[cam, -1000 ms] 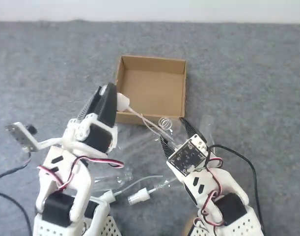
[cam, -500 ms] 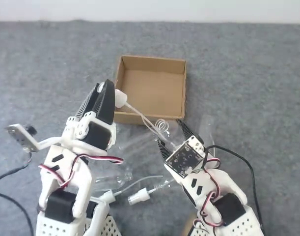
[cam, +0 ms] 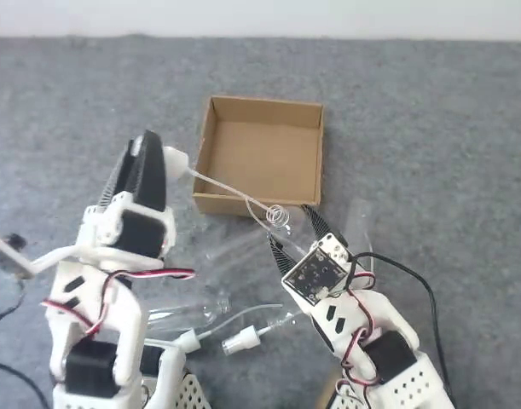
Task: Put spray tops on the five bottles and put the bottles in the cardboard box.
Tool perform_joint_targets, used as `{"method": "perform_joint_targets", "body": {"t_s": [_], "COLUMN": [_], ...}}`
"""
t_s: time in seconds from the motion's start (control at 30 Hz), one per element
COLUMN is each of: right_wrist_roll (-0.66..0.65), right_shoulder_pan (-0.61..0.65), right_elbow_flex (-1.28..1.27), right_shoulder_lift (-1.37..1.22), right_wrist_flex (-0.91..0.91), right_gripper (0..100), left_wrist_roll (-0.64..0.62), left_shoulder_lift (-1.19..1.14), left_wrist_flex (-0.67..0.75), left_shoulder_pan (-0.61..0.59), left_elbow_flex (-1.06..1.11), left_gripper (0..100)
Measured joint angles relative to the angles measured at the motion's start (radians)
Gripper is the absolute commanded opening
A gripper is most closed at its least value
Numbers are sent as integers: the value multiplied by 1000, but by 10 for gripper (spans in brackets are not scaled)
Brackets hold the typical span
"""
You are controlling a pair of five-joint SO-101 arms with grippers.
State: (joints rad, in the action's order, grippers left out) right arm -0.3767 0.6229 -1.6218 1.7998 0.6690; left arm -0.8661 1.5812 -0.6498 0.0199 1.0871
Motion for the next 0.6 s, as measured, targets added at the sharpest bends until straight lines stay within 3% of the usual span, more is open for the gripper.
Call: {"method": "perform_joint_targets", "body": {"t_s": [0.6], "right_wrist_roll": [-2], "right_shoulder_pan": [0], "right_elbow_flex": [-12], "right_shoulder_lift": [0], "right_wrist_flex": [-20], "right_gripper": [117], "left_wrist_roll": [-20], "left_shoulder_lift": [0], "left_wrist_flex": [-43], "left_shoulder_pan": [-41], "left_elbow_flex": [-15], "left_gripper": [12]}}
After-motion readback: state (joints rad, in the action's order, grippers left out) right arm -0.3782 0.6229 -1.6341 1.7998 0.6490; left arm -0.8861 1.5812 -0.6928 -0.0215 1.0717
